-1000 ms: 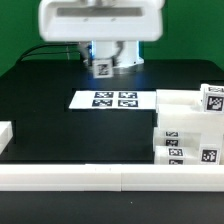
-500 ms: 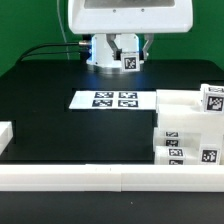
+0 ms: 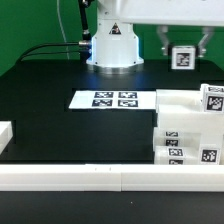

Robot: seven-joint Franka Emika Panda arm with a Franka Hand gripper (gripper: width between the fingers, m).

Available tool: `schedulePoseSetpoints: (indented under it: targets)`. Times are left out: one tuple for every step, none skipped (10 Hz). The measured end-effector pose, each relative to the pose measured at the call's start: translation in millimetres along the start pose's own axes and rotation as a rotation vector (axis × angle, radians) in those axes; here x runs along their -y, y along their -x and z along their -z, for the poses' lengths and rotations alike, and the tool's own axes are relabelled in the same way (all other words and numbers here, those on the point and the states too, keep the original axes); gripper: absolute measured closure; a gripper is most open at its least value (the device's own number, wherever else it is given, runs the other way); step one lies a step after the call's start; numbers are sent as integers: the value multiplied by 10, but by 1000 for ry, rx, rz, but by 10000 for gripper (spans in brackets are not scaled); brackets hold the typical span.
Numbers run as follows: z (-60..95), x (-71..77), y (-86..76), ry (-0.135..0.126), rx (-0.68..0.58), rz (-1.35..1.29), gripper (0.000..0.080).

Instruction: Assemble chair

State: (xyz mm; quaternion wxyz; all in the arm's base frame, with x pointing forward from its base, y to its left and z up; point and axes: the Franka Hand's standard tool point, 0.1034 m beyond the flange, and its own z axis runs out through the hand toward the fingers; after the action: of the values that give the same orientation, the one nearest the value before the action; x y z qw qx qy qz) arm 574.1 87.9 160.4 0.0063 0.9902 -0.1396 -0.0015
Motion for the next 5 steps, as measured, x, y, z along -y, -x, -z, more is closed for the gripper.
schedulePoseSetpoints:
  targets:
    - [40, 157, -36, 10, 15, -42, 515]
    - [35, 169, -54, 4, 7, -19, 515]
    - [24, 149, -54, 5, 9, -22, 515]
    - [23, 167, -45, 7, 8, -24, 515]
    - [6, 243, 6, 13, 8, -24, 515]
